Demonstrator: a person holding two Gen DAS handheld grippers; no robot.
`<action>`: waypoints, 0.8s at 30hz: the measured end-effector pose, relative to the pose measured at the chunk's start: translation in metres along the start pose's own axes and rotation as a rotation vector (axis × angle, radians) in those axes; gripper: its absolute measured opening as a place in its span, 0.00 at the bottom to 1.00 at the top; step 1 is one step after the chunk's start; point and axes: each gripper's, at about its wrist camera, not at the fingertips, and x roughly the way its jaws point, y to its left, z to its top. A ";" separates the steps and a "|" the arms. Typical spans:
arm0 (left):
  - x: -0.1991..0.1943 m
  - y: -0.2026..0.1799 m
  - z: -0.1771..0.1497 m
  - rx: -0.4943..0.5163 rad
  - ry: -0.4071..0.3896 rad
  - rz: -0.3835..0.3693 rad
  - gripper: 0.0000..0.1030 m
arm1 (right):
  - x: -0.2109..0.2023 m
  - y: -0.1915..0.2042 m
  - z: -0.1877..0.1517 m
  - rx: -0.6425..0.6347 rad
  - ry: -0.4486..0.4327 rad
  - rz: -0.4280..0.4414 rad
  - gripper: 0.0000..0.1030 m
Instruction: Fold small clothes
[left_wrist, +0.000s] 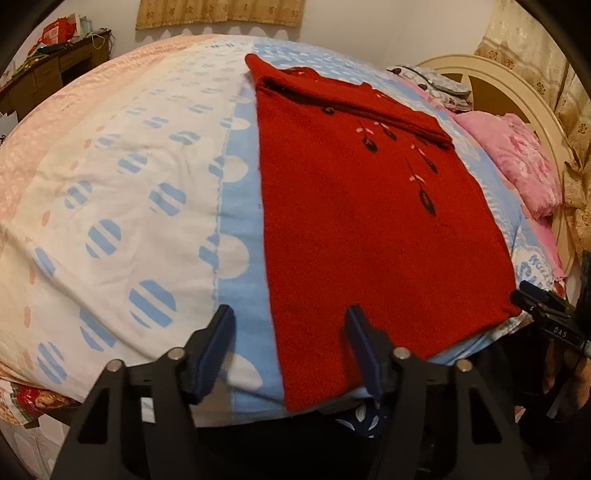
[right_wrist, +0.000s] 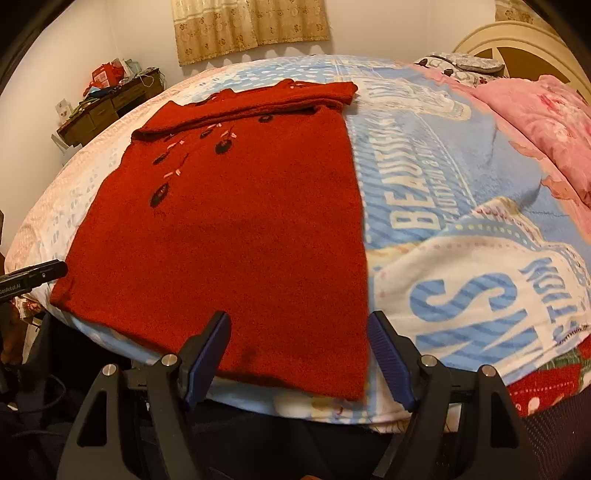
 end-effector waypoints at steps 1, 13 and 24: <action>0.001 -0.001 -0.001 -0.001 0.008 -0.015 0.56 | 0.000 -0.002 -0.002 0.004 0.004 0.002 0.74; 0.009 -0.008 -0.007 0.023 0.054 -0.045 0.37 | 0.002 -0.015 -0.013 0.037 0.019 0.023 0.74; 0.007 -0.007 -0.008 0.076 0.048 -0.046 0.13 | 0.009 -0.014 -0.020 0.046 0.062 0.062 0.65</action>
